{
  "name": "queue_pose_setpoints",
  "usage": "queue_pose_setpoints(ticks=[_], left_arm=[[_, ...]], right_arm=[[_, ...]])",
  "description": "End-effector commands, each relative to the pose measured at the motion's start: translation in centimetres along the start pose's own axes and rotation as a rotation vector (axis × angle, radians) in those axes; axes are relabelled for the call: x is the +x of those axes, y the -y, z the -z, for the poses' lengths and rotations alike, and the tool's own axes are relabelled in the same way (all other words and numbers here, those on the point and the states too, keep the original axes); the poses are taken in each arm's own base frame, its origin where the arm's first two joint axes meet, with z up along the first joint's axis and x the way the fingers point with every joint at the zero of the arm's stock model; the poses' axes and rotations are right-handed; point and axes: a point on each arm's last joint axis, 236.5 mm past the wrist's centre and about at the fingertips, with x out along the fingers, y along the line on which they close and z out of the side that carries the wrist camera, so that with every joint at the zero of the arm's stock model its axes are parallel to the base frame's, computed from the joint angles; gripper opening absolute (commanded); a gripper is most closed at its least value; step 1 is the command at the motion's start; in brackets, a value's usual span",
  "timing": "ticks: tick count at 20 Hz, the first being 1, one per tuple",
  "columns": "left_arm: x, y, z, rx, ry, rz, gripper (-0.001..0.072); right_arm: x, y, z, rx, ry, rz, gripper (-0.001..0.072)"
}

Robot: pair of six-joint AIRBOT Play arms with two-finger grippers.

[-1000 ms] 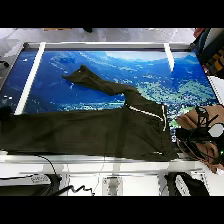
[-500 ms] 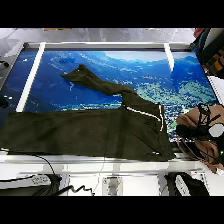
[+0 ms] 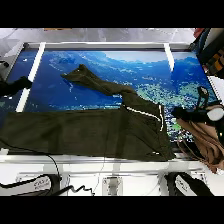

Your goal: Fold the clothes and pants, and hang the long-sleeved shirts on hangers.

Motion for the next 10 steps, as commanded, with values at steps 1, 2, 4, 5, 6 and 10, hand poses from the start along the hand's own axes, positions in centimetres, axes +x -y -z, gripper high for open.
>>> queue_pose_setpoints(ticks=[1, 2, 4, 5, 6, 10], left_arm=[[0.6, 7.0, 0.6, 0.073, -0.019, 0.116, 0.0704], [0.7, 8.5, 0.9, 0.092, -0.025, 0.137, 0.0704], [0.9, 11.2, 1.5, 0.128, -0.036, 0.178, 0.0704], [1.0, 12.2, 1.7, 0.141, -0.041, 0.192, 0.0704], [1.0, 13.0, 1.9, 0.152, -0.044, 0.204, 0.0704], [1.1, 15.1, 2.7, 0.183, -0.058, 0.233, 0.0704]], right_arm=[[3.1, 1.9, -1.3, -0.002, -0.113, 0.026, 0.0368], [3.8, 2.6, -0.4, 0.008, -0.191, 0.005, 0.039], [4.5, 2.9, 2.8, -0.027, -0.374, -0.102, 0.039], [4.4, 2.6, 4.5, -0.043, -0.459, -0.184, 0.039], [4.3, 2.1, 6.0, -0.041, -0.526, -0.274, 0.0391], [6.0, 2.6, 7.4, 0.041, -0.579, -0.363, 0.0517]])
